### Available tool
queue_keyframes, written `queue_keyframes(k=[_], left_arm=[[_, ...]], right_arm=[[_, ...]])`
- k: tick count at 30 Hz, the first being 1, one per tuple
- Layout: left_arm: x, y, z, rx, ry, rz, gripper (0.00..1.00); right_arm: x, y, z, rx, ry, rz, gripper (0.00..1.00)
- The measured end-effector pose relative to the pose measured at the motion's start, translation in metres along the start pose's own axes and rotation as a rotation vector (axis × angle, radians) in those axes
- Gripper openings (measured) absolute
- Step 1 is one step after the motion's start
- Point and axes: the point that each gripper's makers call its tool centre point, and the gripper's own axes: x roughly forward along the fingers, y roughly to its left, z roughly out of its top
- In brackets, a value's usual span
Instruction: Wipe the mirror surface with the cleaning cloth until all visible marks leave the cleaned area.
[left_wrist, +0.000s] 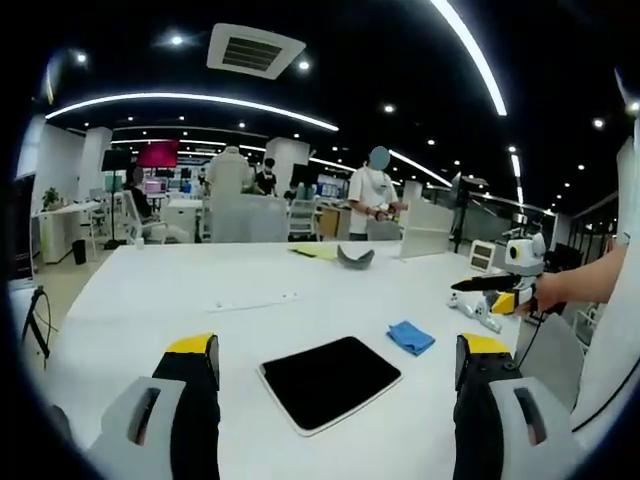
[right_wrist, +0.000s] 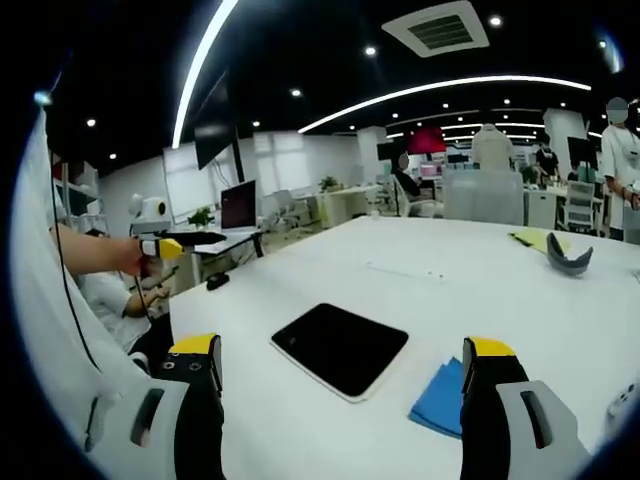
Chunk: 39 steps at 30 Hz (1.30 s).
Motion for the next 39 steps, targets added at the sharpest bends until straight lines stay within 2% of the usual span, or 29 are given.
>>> queue_keyframes(k=[6, 8, 10, 12, 15, 16, 19, 20, 23, 33, 35, 37, 39], left_arm=[[-0.001, 0.001, 0.002, -0.003, -0.006, -0.001, 0.99], [-0.001, 0.001, 0.003, -0.010, -0.008, -0.001, 0.99], [-0.001, 0.001, 0.002, -0.011, 0.001, -0.001, 0.99], [-0.002, 0.001, 0.004, 0.026, -0.013, 0.004, 0.99], [-0.002, 0.000, 0.003, -0.048, -0.009, -0.010, 0.99], [-0.002, 0.001, 0.003, -0.044, -0.010, -0.007, 0.99], [-0.002, 0.001, 0.003, -0.059, -0.008, -0.007, 0.99], [-0.001, 0.002, 0.003, -0.066, -0.001, -0.005, 0.99], [-0.001, 0.003, 0.002, -0.045, 0.014, 0.005, 0.99], [-0.002, 0.007, 0.009, -0.013, 0.006, 0.030, 0.98], [-0.002, 0.005, 0.010, -0.018, 0.001, 0.021, 0.97], [-0.001, -0.002, 0.005, -0.038, 0.030, -0.014, 0.99], [0.002, -0.006, 0.002, -0.025, 0.040, -0.029, 0.99]], right_arm=[[-0.001, -0.001, -0.002, -0.005, -0.007, -0.003, 1.00], [-0.001, 0.005, 0.006, -0.010, -0.075, 0.034, 1.00], [-0.004, 0.003, 0.010, 0.003, -0.111, 0.024, 1.00], [-0.004, 0.005, 0.005, 0.060, -0.085, 0.035, 1.00], [-0.004, 0.002, 0.003, 0.009, -0.062, 0.015, 1.00], [-0.004, 0.002, 0.004, 0.000, -0.073, 0.010, 1.00], [-0.005, 0.002, 0.008, 0.019, -0.069, 0.011, 1.00], [-0.005, 0.003, 0.007, 0.030, -0.039, 0.012, 1.00], [-0.006, 0.002, 0.006, -0.026, -0.023, 0.007, 1.00], [-0.012, -0.007, -0.001, -0.020, 0.001, -0.020, 1.00], [-0.014, -0.008, -0.003, -0.014, 0.004, -0.022, 0.99], [-0.015, -0.009, -0.006, -0.014, 0.022, -0.028, 0.94], [-0.015, -0.012, -0.008, -0.001, 0.033, -0.031, 0.94]])
